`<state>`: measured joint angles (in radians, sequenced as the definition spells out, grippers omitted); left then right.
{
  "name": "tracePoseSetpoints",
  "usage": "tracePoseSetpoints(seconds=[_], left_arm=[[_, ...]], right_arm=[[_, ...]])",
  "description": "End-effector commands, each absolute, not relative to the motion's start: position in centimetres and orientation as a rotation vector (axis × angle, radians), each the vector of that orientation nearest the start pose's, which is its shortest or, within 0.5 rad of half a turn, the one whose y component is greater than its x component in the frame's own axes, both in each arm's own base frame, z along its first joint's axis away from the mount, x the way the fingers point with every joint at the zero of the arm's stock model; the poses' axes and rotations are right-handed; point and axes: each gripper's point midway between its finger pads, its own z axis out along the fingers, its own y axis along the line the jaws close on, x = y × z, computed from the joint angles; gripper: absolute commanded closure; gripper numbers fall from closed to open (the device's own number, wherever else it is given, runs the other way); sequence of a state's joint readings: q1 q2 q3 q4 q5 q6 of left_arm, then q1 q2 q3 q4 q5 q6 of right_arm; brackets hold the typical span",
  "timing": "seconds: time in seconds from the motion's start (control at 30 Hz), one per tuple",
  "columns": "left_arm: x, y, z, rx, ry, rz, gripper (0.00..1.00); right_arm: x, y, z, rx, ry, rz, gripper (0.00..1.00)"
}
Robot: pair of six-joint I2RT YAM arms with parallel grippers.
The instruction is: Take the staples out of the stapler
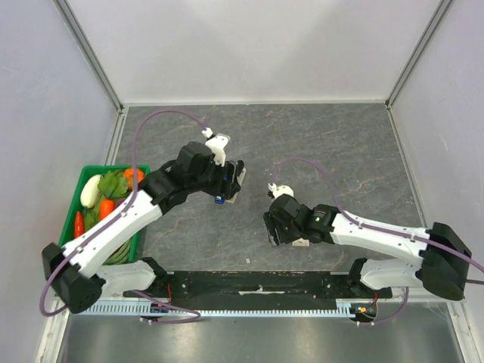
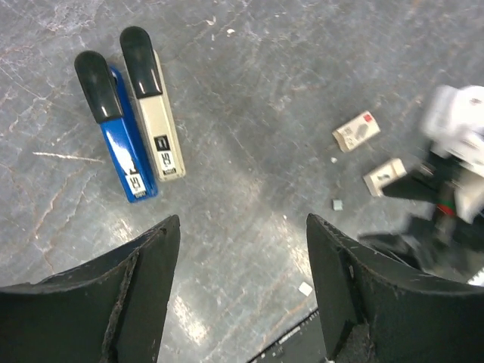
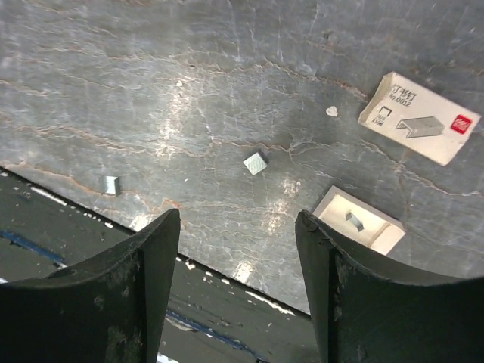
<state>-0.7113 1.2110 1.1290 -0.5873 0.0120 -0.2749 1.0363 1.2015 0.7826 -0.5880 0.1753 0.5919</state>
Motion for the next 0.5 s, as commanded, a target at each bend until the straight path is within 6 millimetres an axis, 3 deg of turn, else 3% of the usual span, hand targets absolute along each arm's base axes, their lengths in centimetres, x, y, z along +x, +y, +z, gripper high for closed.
tracePoseSetpoints(seconds=[0.0, 0.23, 0.47], left_arm=[[21.7, -22.9, 23.4, 0.51, 2.205, -0.681, 0.27], [20.2, -22.0, 20.8, 0.512, 2.203, -0.705, 0.27], [19.6, -22.0, 20.5, 0.532, 2.2, -0.732, 0.28]], right_arm=[[15.0, 25.5, 7.0, -0.406, 2.582, 0.449, 0.3], [15.1, 26.5, 4.1, -0.585, 2.612, 0.351, 0.34], [15.9, 25.8, 2.8, -0.468, 2.644, 0.242, 0.35]])
